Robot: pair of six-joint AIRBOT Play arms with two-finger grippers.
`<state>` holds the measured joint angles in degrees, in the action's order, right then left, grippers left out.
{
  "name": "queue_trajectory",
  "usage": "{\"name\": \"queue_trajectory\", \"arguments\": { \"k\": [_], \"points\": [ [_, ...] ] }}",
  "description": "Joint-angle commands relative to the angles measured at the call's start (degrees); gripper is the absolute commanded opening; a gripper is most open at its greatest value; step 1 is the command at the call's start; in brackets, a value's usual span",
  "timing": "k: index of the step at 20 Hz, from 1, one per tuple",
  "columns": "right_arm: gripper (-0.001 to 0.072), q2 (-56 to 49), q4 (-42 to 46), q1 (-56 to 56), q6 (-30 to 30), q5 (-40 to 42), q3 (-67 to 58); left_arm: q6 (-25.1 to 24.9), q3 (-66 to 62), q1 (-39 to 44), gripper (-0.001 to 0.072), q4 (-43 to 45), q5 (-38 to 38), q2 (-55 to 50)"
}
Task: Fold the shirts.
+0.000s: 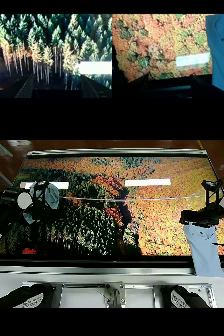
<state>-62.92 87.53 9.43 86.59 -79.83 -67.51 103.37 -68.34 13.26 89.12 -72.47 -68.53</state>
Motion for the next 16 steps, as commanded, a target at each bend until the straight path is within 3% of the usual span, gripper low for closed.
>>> {"name": "queue_trajectory", "arguments": {
  "k": [1,13,16],
  "points": [
    [0.0629,0.04,0.0,0.04,0.0,-0.02,0.0,-0.02,0.02,-0.02,0.066,0.0,0.02,-0.02],
    [0.0629,0.04,0.0,0.04,0.0,0.0,0.0,-0.02,0.02,-0.02,0.066,0.0,0.02,-0.02],
    [0.0628,0.04,-1.14,0.04,0.02,6.93,0.0,0.11,0.02,-0.02,0.0661,-0.02,0.09,-0.02]
  ]
}}
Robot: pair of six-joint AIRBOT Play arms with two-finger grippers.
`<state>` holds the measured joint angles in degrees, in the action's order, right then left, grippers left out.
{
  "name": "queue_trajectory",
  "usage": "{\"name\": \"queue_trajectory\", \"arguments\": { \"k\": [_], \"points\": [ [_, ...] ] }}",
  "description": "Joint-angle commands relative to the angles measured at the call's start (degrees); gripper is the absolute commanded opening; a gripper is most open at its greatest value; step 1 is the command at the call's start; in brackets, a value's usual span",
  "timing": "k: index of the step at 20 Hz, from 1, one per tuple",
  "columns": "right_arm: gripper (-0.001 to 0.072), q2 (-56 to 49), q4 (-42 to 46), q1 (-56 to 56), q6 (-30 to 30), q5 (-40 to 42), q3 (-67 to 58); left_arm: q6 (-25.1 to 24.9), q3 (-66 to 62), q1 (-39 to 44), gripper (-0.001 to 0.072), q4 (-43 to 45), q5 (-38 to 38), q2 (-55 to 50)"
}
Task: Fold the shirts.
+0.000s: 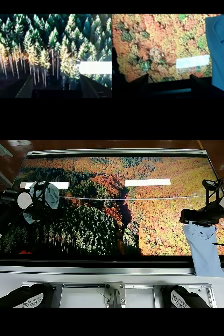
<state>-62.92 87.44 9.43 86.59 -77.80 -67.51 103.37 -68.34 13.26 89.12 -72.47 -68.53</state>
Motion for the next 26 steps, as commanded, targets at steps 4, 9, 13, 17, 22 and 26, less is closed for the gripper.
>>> {"name": "queue_trajectory", "arguments": {
  "k": [4,9,13,17,22,26],
  "points": [
    [0.0629,-0.07,-2.43,0.04,0.17,4.0,0.02,0.87,0.02,-0.02,0.066,-2.82,1.33,-0.68],
    [0.0628,-0.09,-7.32,0.02,0.11,1.03,0.02,0.83,0.02,-0.07,0.066,-3.26,1.86,-0.85],
    [0.0628,-0.09,-11.41,-0.02,-0.26,-3.72,1.25,0.15,-4.04,-5.18,0.0678,9.77,6.29,-3.67],
    [0.0628,-0.07,-13.99,-0.02,-0.22,-7.32,4.63,-8.31,-18.6,-17.53,0.0682,9.86,6.69,-16.35],
    [0.0628,-0.07,-17.18,-0.02,4.0,-9.49,5.55,-9.29,-38.53,-26.6,0.0682,3.61,6.69,-36.85],
    [0.0628,-0.07,-21.03,-0.02,6.58,-10.32,5.55,-9.27,-46.21,-27.76,0.0682,1.25,7.76,-46.71]
  ]
}}
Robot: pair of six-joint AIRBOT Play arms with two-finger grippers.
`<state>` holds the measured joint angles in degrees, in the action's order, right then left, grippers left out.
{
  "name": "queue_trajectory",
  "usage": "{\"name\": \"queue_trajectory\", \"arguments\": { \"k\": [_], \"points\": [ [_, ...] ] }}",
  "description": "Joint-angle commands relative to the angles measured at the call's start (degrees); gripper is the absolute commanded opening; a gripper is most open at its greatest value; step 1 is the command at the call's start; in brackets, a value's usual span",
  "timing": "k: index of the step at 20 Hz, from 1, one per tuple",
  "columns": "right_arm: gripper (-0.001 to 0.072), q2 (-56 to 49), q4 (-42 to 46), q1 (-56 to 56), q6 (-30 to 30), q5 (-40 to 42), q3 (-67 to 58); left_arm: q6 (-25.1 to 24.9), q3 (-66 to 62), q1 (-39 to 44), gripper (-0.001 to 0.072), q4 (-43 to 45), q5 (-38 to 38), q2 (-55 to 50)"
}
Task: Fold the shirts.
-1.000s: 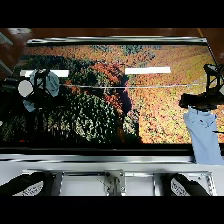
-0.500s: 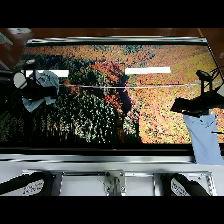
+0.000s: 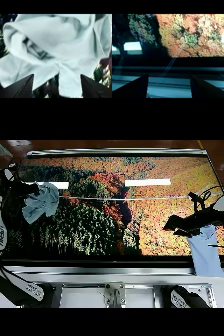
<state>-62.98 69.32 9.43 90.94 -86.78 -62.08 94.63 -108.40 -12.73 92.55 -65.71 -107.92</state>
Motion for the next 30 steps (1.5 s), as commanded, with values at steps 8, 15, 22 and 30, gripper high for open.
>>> {"name": "queue_trajectory", "arguments": {
  "k": [8,15,22,30],
  "points": [
    [0.0628,0.0,-2.84,-0.02,4.0,-1.25,0.13,-1.16,-6.95,-1.53,0.0656,-2.23,11.87,-12.31],
    [0.0628,0.0,-2.54,0.0,3.93,2.64,0.13,-1.18,-7.02,-1.53,0.0042,-6.08,5.14,-11.54],
    [0.0628,0.0,7.17,0.0,-8.57,2.49,-1.09,-10.43,-6.99,4.79,0.0041,-13.92,-1.6,6.03],
    [0.0628,2.47,19.06,0.04,-13.07,-4.81,-3.5,-6.95,-5.27,27.36,0.0041,-16.28,-12.44,24.2]
  ]
}}
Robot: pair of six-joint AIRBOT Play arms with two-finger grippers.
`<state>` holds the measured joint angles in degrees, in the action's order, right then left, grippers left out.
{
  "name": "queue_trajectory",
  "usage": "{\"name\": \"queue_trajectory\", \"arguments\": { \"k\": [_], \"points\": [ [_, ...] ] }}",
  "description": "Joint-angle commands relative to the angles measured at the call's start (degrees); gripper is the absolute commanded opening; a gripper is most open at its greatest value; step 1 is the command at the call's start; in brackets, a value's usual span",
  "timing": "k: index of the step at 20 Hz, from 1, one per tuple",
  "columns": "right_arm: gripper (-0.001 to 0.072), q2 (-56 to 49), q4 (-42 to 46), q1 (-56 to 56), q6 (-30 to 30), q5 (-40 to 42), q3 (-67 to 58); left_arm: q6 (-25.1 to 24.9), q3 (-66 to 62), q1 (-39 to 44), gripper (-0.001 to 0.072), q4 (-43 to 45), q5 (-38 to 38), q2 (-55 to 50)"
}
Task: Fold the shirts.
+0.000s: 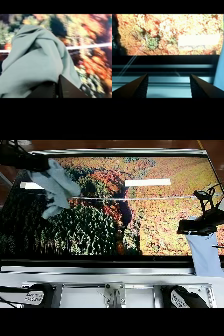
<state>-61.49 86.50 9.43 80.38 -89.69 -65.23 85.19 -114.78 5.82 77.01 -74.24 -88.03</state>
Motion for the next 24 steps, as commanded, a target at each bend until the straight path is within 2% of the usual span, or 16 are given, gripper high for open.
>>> {"name": "queue_trajectory", "arguments": {
  "k": [1,5,10,12,13,14,15,17,20,21,24],
  "points": [
    [0.0628,1.51,1.14,0.04,-2.34,-2.1,-0.35,3.85,2.14,12.5,0.0041,-0.74,-4.7,4.15],
    [0.0628,3.23,-1.16,0.04,-1.86,-1.84,-0.35,8.7,10.34,29.07,0.0041,-0.74,-2.49,3.17],
    [0.0628,3.37,-1.16,0.04,-1.11,-1.81,-0.35,15.63,17.77,46.03,0.0042,-0.98,8.17,-2.91],
    [0.0628,3.37,-1.16,0.04,-1.07,-1.33,-0.35,15.63,17.75,50.05,0.0044,-3.43,12.68,-6.4],
    [0.0628,3.37,-1.16,0.04,-0.92,-1.33,-0.35,15.61,17.73,50.99,0.018,-4.46,14.36,-7.56],
    [0.0628,3.37,-1.14,0.04,-0.92,-1.33,-0.35,15.63,17.73,50.97,0.0448,-4.39,14.69,-7.89],
    [0.0628,3.37,-1.14,0.04,-0.92,-1.4,-0.35,15.63,17.66,49.96,0.0606,-4.2,13.88,-7.74],
    [0.0628,3.37,-1.11,0.04,-0.94,-1.44,-0.35,15.56,16.13,45.0,0.0616,-4.17,5.25,-7.02],
    [0.0628,3.37,-0.11,0.04,-0.94,-1.16,-0.33,8.24,15.76,33.14,0.0616,-3.87,-8.22,-4.72],
    [0.0629,3.37,0.79,0.04,-0.94,-0.85,-0.07,7.37,15.96,28.44,0.0616,-3.96,-10.51,-3.82],
    [0.0629,3.37,0.55,0.83,-1.16,0.15,3.3,7.39,20.15,16.02,0.0617,-8.5,-10.8,-1.57]
  ]
}}
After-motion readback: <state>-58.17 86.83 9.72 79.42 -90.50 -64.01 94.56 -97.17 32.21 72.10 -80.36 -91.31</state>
